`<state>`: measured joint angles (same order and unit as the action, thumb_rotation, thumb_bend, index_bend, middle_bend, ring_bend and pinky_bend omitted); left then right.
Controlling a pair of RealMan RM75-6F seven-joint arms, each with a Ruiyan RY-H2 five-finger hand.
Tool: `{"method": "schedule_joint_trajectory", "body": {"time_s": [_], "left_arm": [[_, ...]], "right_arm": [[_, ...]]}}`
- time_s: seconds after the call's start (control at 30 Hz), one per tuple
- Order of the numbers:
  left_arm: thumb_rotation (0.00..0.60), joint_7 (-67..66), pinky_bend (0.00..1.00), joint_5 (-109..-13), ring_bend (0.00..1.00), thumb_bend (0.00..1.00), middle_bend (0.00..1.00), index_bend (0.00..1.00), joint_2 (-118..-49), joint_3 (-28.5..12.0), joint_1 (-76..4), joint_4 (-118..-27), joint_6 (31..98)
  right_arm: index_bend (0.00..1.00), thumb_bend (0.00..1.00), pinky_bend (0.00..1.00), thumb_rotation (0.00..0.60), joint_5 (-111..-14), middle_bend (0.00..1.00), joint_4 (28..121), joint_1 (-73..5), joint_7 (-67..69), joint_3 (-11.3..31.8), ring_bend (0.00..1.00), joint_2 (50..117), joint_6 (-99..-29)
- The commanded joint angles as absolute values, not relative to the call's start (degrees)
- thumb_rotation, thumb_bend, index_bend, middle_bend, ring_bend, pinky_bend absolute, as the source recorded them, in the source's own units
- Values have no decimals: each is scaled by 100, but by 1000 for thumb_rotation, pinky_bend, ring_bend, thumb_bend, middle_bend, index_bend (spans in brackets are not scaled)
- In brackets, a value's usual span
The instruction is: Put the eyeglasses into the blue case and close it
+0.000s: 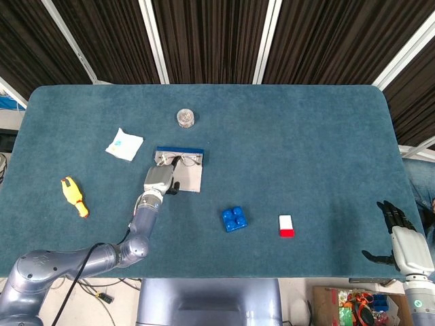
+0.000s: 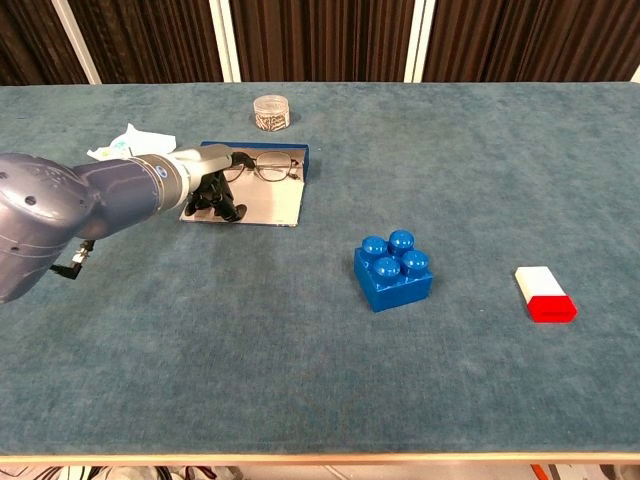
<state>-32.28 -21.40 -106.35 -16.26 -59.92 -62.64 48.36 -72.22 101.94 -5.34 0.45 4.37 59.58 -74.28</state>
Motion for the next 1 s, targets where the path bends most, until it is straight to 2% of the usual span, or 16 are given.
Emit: {"method": "schedule_joint_trajectory", "body": {"time_s": [0.03,0.7,1.0], "left_arm": [[600,-3296,756,-2105,827,440,744,0,-10705,-1679,-6061,-6157,4808],[600,-3733,756,-2023,827,440,744,0,-10894,-1879,-6249,-6005,4975],[600,-3841,756,-2167,827,440,743,0,-10719,-1874,-6184,-6464,5258]], "right_arm": [[0,37,173,600,-7217,0,10197,-537,42,436,0,5956,-7418],[0,44,173,600,-7234,0,10214,-536,58,422,0,5951,-7411],[0,45,173,600,-7246,0,10212,-536,60,423,0,5955,-7420]]}}
